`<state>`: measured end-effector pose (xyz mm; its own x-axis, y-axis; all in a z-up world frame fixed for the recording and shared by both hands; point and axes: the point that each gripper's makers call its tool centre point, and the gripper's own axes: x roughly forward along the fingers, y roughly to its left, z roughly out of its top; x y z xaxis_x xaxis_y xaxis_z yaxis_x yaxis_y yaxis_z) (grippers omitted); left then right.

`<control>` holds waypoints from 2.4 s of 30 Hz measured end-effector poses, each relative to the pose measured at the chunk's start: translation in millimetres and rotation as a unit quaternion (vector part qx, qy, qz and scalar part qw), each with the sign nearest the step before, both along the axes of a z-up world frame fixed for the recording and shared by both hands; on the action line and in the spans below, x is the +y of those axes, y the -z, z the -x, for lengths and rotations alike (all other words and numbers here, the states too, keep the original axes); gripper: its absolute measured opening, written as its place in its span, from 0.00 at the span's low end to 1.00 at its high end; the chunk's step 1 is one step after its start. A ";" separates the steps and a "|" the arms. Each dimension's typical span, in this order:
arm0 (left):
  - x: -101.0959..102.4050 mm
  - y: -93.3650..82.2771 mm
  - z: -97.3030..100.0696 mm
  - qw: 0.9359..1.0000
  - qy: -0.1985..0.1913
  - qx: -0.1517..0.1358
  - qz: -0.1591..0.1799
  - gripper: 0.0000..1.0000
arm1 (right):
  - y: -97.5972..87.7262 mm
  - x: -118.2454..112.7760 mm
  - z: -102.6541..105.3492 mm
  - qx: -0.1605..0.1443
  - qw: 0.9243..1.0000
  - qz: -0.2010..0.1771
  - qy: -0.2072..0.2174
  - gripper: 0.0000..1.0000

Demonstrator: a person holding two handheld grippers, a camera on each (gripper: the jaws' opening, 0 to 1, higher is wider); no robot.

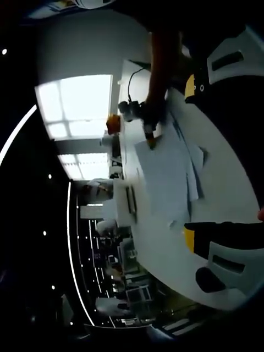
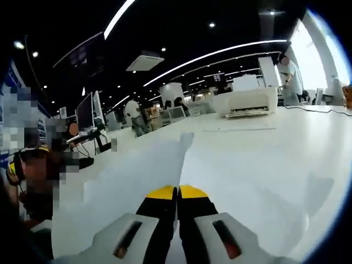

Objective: Organize the stack of printing papers by aligning and flattening the scattered papers on the table

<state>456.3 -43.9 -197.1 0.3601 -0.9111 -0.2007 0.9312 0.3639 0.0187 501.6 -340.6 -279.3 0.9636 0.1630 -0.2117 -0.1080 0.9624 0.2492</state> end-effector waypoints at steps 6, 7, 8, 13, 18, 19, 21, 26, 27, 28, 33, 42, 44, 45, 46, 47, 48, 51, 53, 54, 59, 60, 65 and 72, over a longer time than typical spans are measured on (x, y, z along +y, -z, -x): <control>-3.9 -2.7 0.0 1.000 0.001 0.001 0.006 0.92 | -3.7 2.9 0.5 -0.010 1.000 0.002 0.000 0.00; -4.4 -3.7 0.0 1.000 0.001 0.001 0.007 0.92 | -3.9 2.7 1.1 -0.011 1.000 0.002 0.002 0.00; -5.2 -6.1 -0.4 1.000 0.000 -0.001 0.013 0.92 | -4.7 2.6 1.6 -0.013 1.000 0.003 0.003 0.00; -7.0 -7.8 -3.6 1.000 -0.005 0.014 0.026 0.91 | -7.1 0.1 2.0 -0.021 1.000 0.007 0.011 0.00; -10.8 -9.6 -2.6 0.999 -0.001 0.009 0.033 0.92 | -8.8 1.7 4.0 -0.025 1.000 0.005 0.007 0.00; -11.5 -9.8 -3.7 0.999 -0.002 0.008 0.034 0.93 | -8.9 2.0 4.2 -0.025 1.000 0.005 0.007 0.00; -13.5 -9.0 -5.4 0.999 -0.003 0.013 0.033 0.93 | -8.4 3.2 5.6 -0.024 1.000 0.000 0.004 0.00; -21.3 -7.4 -4.3 0.998 0.001 0.027 0.050 0.93 | -8.3 3.1 5.3 -0.026 1.000 0.011 0.005 0.00; -23.5 -6.3 -4.1 0.998 0.001 0.029 0.050 0.93 | -8.8 2.3 4.7 -0.028 0.999 0.016 0.006 0.00; -25.6 -4.9 -3.4 0.998 0.003 0.030 0.048 0.93 | -9.4 1.9 4.4 -0.029 0.999 0.018 0.006 0.00; -29.7 -4.8 -2.5 0.998 0.009 0.028 0.050 0.93 | -16.0 -1.0 4.1 -0.041 0.999 0.000 0.015 0.00; -30.4 -12.8 -5.2 0.997 -0.001 0.027 0.065 0.93 | -38.6 7.1 9.7 -0.071 0.995 -0.067 0.000 0.00; -31.2 -13.5 -4.5 0.997 -0.001 0.028 0.068 0.93 | -44.9 7.1 12.1 -0.077 0.995 -0.070 0.001 0.00; -31.8 -13.8 -4.1 0.997 0.000 0.029 0.070 0.93 | -49.0 7.7 13.4 -0.082 0.994 -0.071 0.001 0.00; -32.7 -14.1 -3.9 0.997 0.000 0.031 0.073 0.93 | -55.0 8.6 15.0 -0.090 0.994 -0.068 0.001 0.00; -33.2 -14.1 -4.1 0.997 0.000 0.033 0.075 0.93 | -57.9 8.9 15.7 -0.093 0.993 -0.066 0.001 0.00; -34.2 -14.4 -4.3 0.996 0.000 0.035 0.078 0.93 | -63.9 9.5 17.5 -0.101 0.993 -0.063 0.002 0.00; -39.1 -15.7 -5.4 0.995 0.002 0.043 0.091 0.92 | -75.4 12.6 20.2 -0.118 0.991 -0.060 0.001 0.00; -42.8 -15.6 -6.5 0.994 0.004 0.049 0.096 0.92 | -82.1 13.8 21.7 -0.128 0.990 -0.061 0.003 0.00; -45.6 -15.2 -7.3 0.994 0.004 0.051 0.097 0.92 | -86.8 14.4 22.0 -0.135 0.989 -0.062 0.005 0.00; -52.6 -16.8 -14.8 0.992 -0.003 0.054 0.112 0.93 | -103.1 18.8 24.0 -0.157 0.985 -0.075 0.001 0.00; -53.6 -17.1 -18.0 0.991 -0.007 0.059 0.122 0.93 | -107.0 20.6 24.9 -0.162 0.984 -0.074 0.000 0.00; -58.8 -13.1 -22.9 0.987 -0.006 0.079 0.140 0.94 | -127.9 25.6 27.7 -0.190 0.978 -0.089 -0.014 0.00; -66.8 -14.3 -17.1 0.978 0.018 0.109 0.175 0.96 | -151.0 33.7 34.4 -0.208 0.976 -0.061 -0.029 0.00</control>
<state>473.5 -110.7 -182.8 0.3105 -0.9489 0.0567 0.9112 0.2802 -0.3019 467.1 -306.9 -128.3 0.9504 0.2190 0.2210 -0.2776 0.9176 0.2845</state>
